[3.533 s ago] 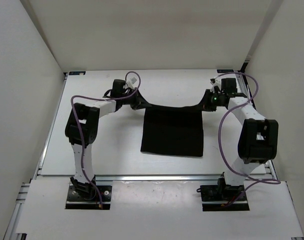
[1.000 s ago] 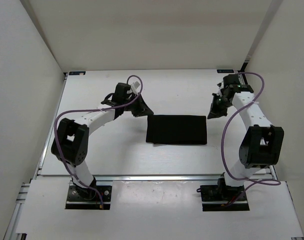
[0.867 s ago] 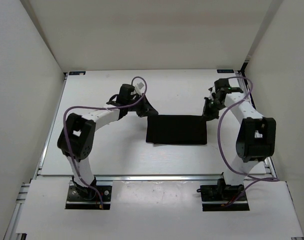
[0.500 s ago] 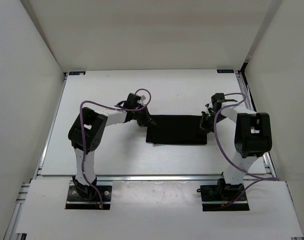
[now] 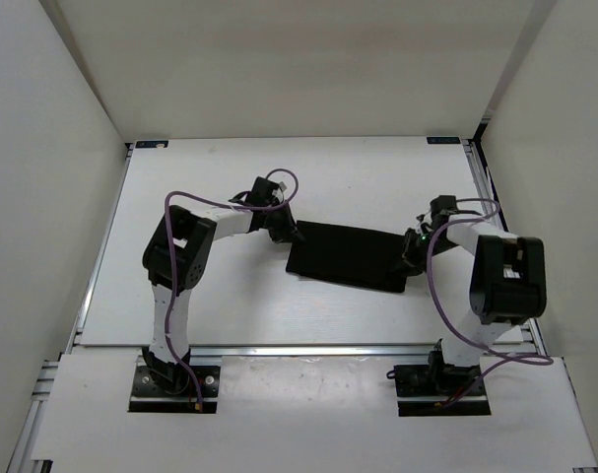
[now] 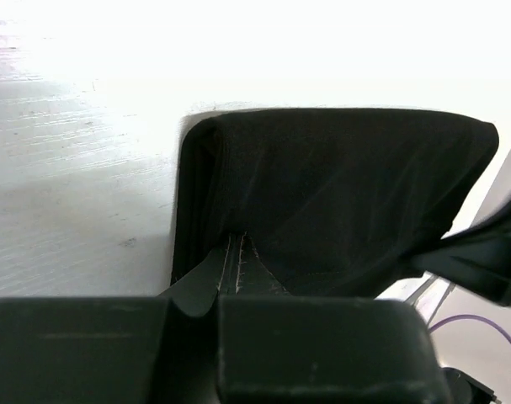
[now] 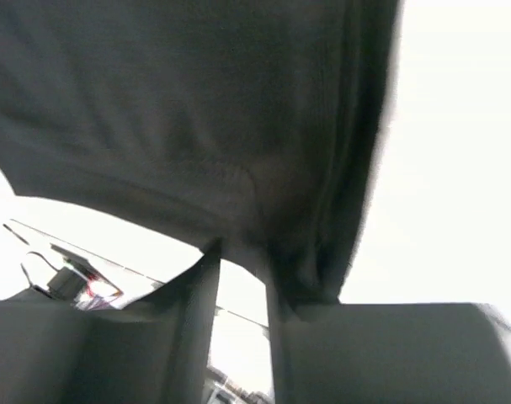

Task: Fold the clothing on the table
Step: Fold the skirt

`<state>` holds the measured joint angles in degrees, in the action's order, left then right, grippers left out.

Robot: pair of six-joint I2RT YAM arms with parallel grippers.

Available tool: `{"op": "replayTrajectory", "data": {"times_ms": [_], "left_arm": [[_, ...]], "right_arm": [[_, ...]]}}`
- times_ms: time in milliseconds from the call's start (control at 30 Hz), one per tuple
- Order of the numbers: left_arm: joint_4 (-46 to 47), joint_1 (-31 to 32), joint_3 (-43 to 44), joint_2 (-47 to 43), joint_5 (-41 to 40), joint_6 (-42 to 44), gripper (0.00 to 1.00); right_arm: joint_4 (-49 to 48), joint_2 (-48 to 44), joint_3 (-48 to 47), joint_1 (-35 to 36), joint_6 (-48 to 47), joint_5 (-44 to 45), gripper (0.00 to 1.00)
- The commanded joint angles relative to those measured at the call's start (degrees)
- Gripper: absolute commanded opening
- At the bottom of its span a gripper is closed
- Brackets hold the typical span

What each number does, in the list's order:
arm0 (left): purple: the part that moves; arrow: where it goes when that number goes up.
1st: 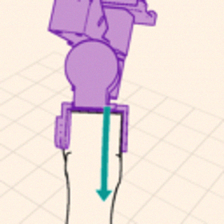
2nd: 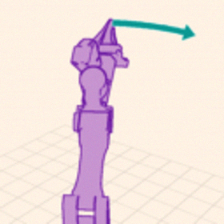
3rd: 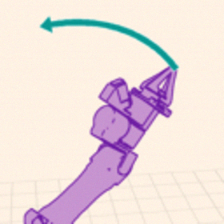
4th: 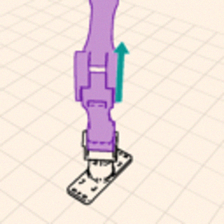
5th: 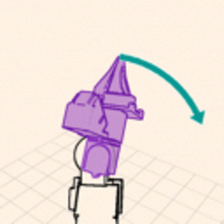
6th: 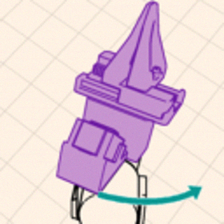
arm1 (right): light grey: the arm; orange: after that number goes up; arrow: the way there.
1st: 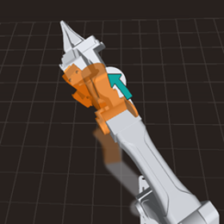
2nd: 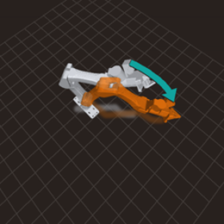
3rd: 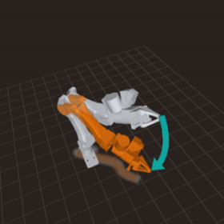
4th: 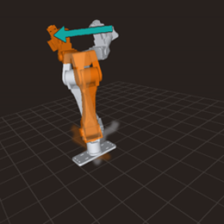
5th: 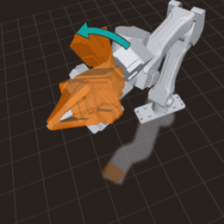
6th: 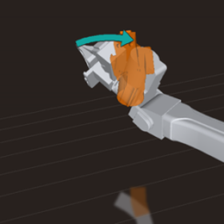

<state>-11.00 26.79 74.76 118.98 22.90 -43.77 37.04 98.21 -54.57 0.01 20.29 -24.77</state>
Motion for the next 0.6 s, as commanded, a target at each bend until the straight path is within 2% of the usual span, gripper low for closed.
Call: {"op": "replayTrajectory", "data": {"times_ms": [0, 33, 100, 200, 367, 567], "left_arm": [[-1.74, -1.12, 0.74, -3.12, -1.63, 1.49, 0.00], [-1.65, -1.47, 0.65, -4.27, -0.76, 0.97, 0.00], [-1.21, -2.52, 0.12, -6.64, 0.83, 0.44, 0.00], [-1.12, -3.75, -1.54, -10.94, 2.50, 0.88, 0.00], [-0.25, -6.48, -7.69, -14.91, 2.59, 0.35, 0.00], [0.02, -8.86, -13.59, -14.92, -0.39, 2.37, 0.00]], "right_arm": [[-2.58, -7.68, -3.00, -4.48, -1.83, -0.87, 0.36], [-2.84, -9.17, -3.70, -6.49, -1.92, -1.76, 0.42], [-2.50, -9.71, -4.14, -9.06, -3.06, -1.77, 0.47], [-0.83, -7.35, -3.97, -11.08, -4.74, -0.01, 0.49], [-3.62, -4.18, -0.29, -9.77, -5.09, 0.17, 0.52], [-8.64, -1.63, 1.30, -7.40, -3.33, -1.07, 0.53]]}}
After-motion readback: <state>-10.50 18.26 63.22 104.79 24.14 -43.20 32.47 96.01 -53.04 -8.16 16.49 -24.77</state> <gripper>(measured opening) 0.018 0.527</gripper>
